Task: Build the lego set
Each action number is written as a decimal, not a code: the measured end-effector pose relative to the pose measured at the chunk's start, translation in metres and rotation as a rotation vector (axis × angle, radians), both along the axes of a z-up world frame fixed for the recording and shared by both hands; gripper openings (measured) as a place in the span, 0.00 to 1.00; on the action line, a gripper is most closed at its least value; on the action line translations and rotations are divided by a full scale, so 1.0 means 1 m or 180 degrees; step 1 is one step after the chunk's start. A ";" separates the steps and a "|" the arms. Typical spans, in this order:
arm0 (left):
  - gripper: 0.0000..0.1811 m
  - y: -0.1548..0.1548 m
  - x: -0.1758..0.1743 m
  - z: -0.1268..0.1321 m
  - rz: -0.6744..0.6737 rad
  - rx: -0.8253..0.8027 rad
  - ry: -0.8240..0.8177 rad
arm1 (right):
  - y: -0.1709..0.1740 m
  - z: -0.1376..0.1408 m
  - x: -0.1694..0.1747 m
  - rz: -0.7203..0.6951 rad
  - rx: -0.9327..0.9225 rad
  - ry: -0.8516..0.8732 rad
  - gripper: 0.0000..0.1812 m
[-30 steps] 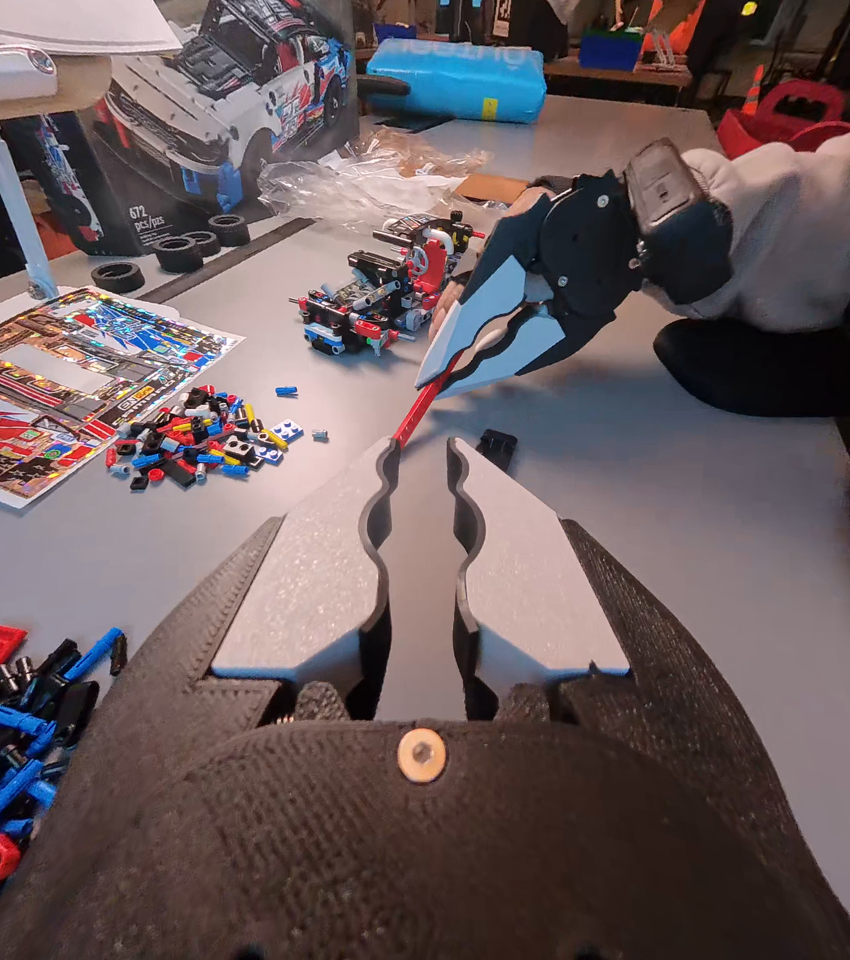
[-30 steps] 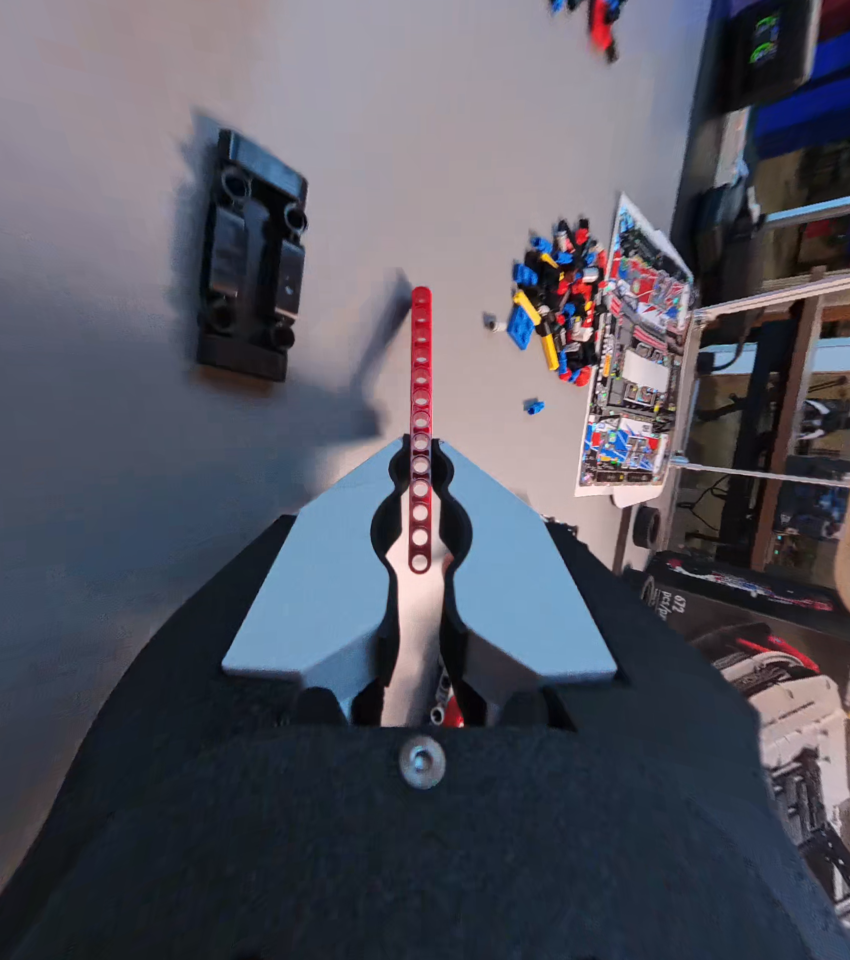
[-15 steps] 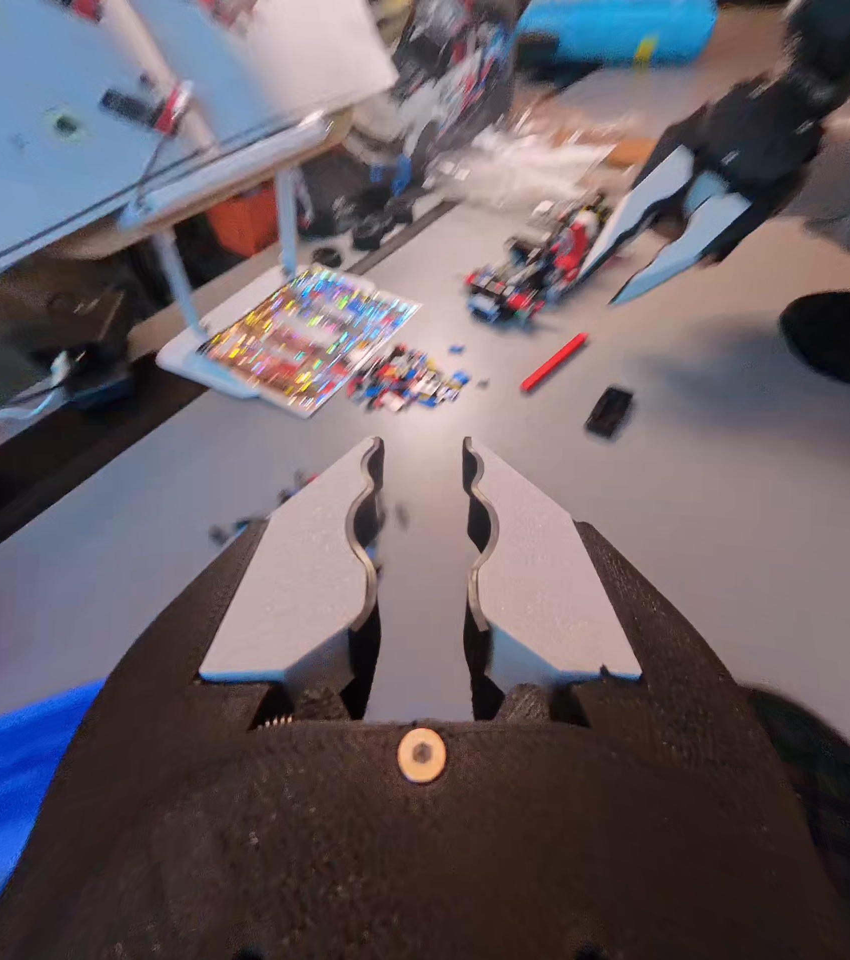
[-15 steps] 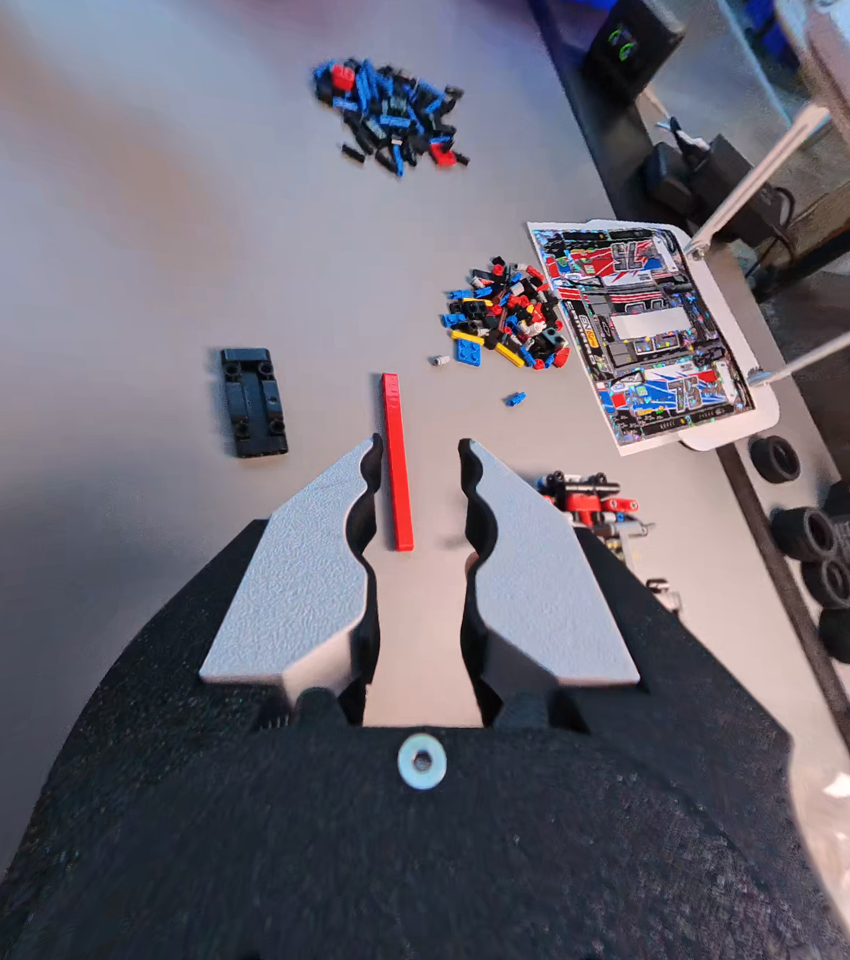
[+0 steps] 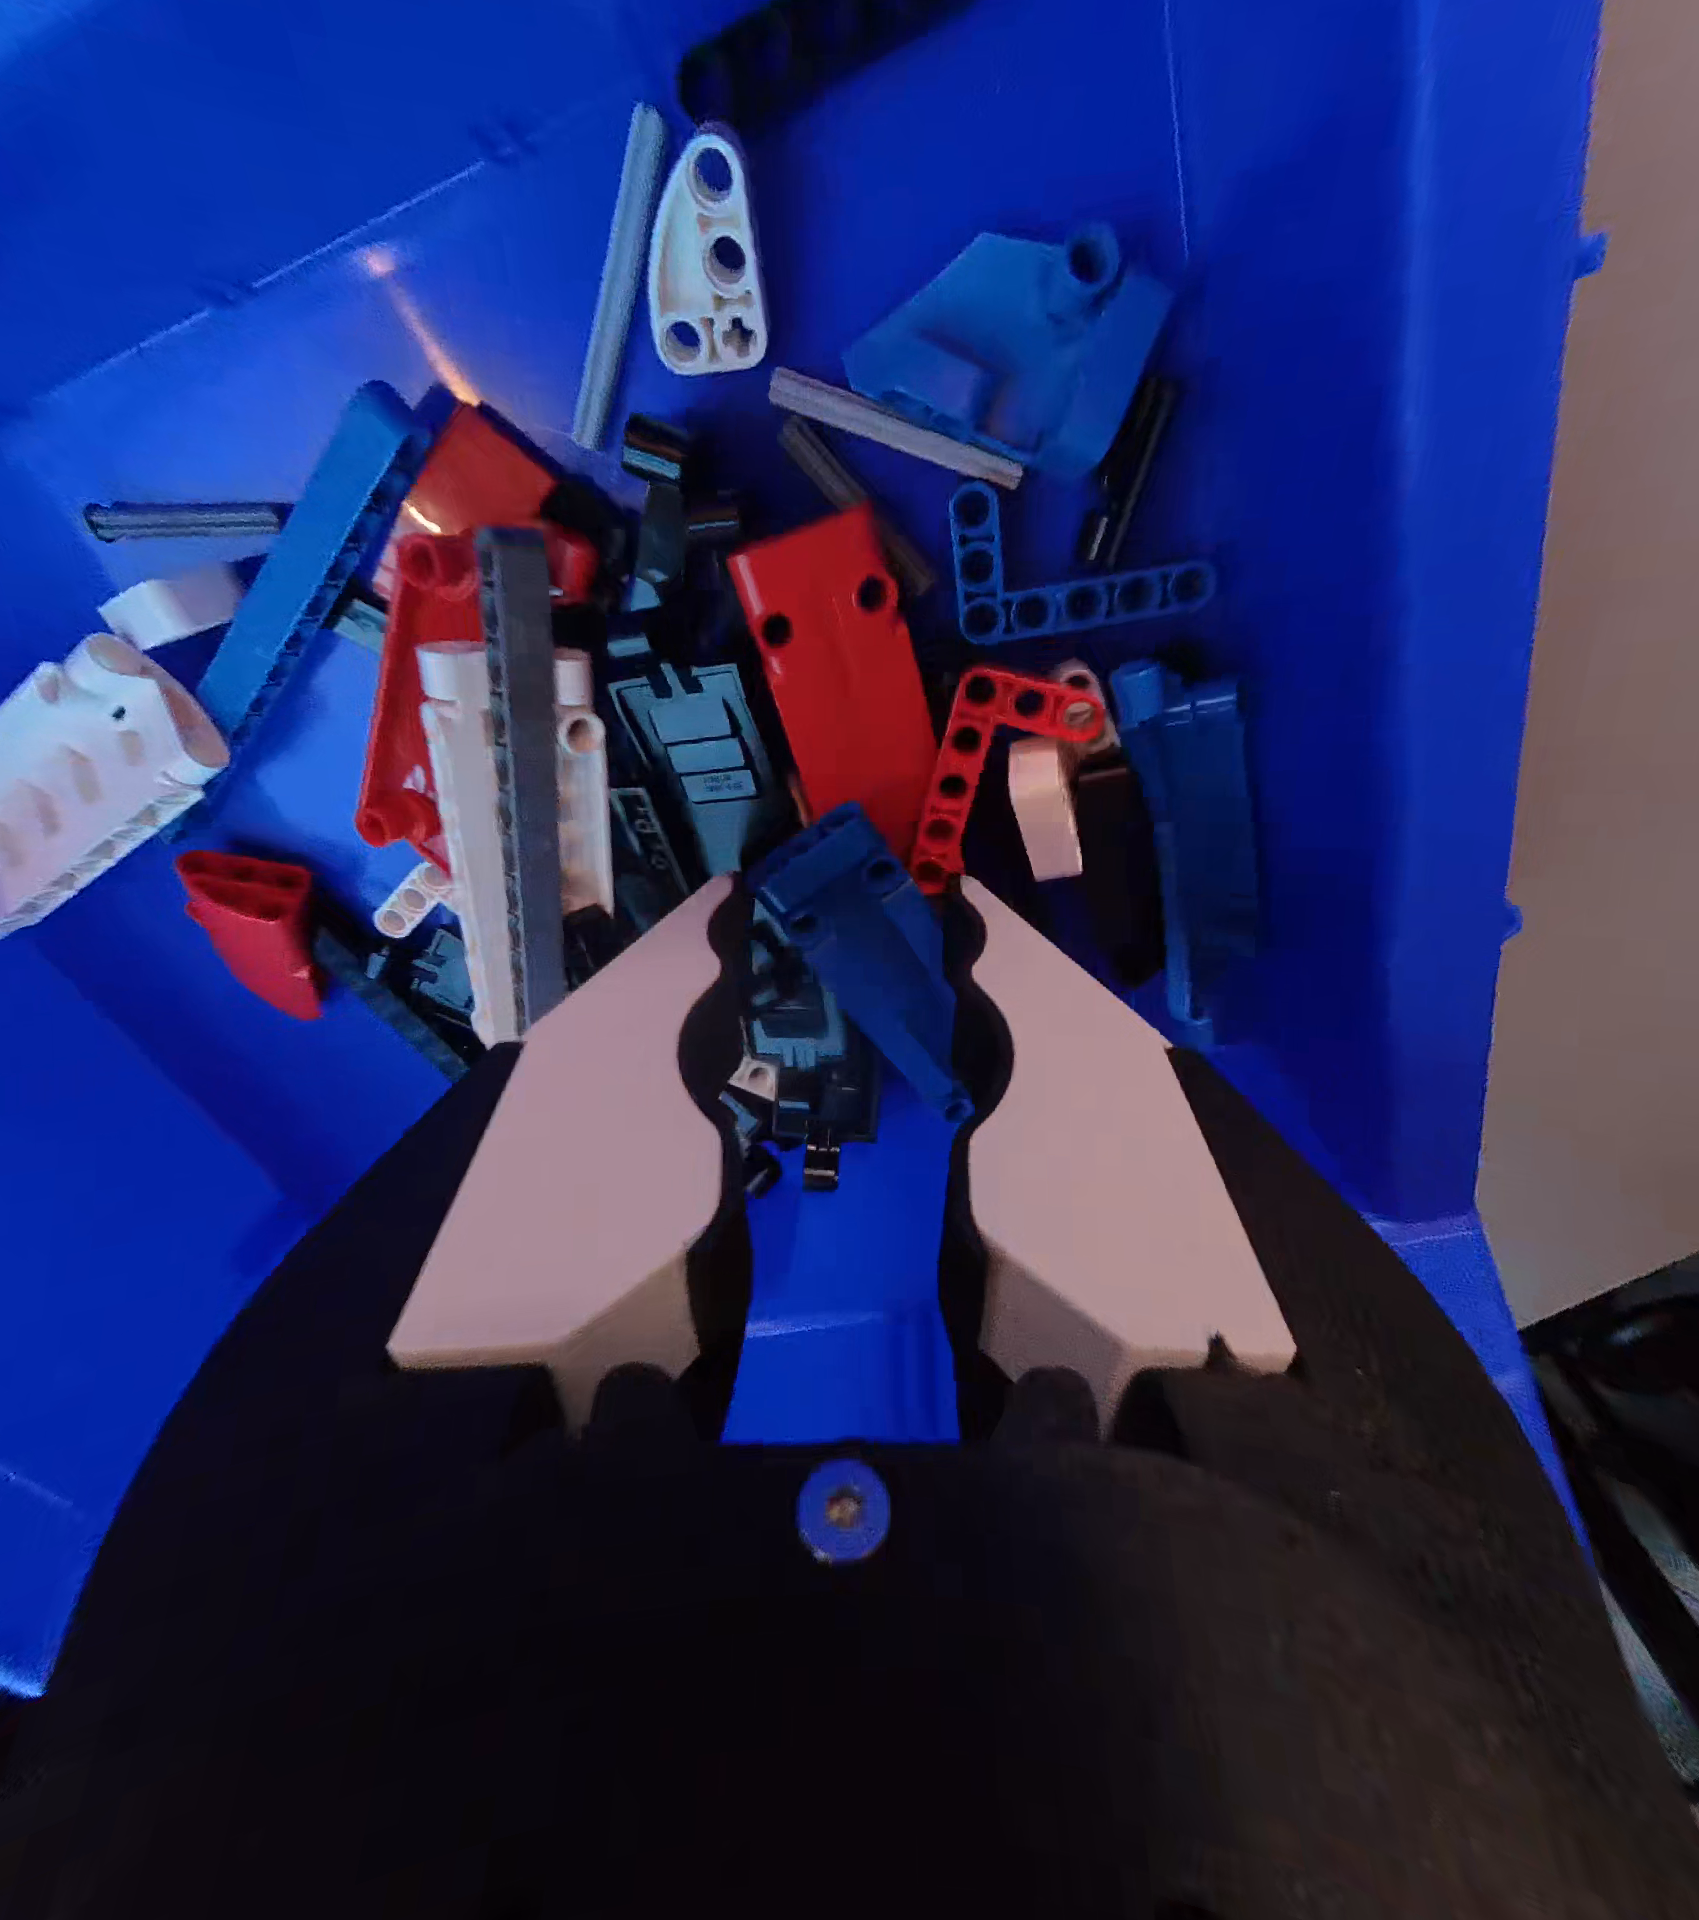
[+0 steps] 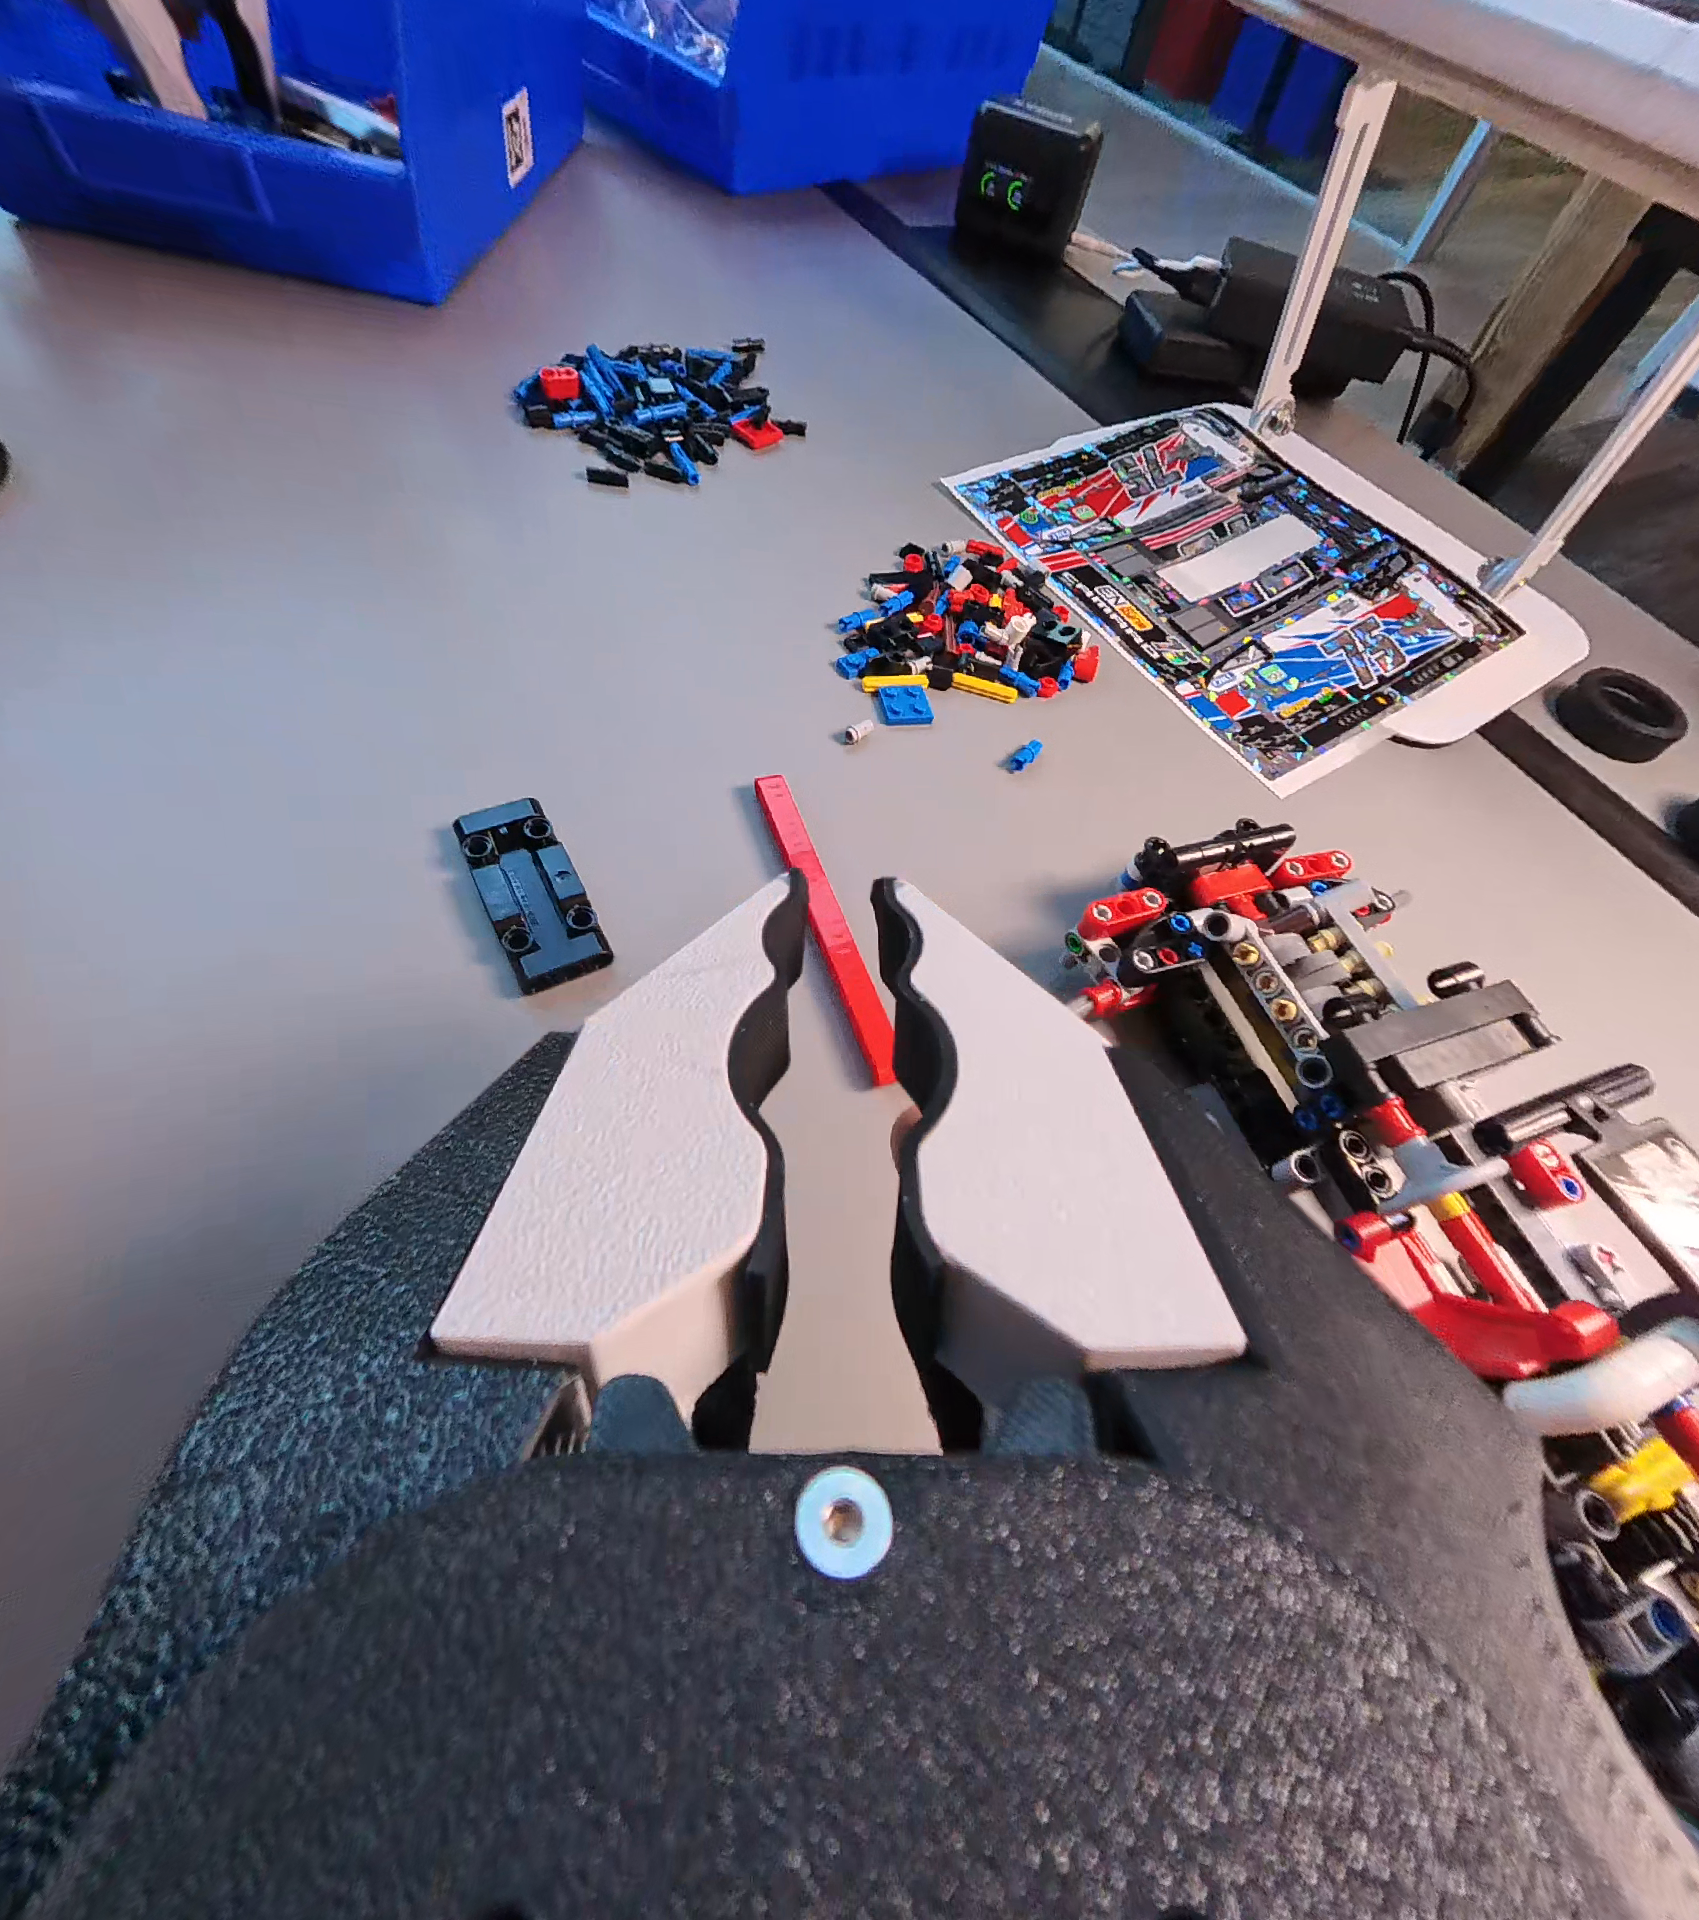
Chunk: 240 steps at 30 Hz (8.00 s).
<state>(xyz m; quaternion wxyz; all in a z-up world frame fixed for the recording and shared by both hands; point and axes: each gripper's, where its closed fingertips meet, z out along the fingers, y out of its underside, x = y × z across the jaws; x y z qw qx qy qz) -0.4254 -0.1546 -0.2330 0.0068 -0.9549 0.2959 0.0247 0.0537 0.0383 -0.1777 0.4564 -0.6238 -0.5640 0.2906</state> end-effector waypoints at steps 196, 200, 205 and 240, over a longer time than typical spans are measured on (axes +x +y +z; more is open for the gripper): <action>0.07 0.035 -0.015 -0.003 0.0273 0.0049 -0.0329 | -0.004 0.034 0.024 -0.0291 0.0197 0.0556 0.01; 0.20 0.047 -0.030 0.017 0.0352 0.0354 -0.0116 | -0.005 0.034 0.024 -0.0280 0.0207 0.0556 0.01; 0.25 0.104 -0.021 0.085 0.0412 0.1634 0.0209 | -0.005 0.037 0.024 -0.0287 0.0225 0.0603 0.01; 0.00 0.244 0.211 0.221 0.0718 0.5440 -0.1870 | 0.080 0.045 0.068 -0.1593 0.0616 0.1187 0.00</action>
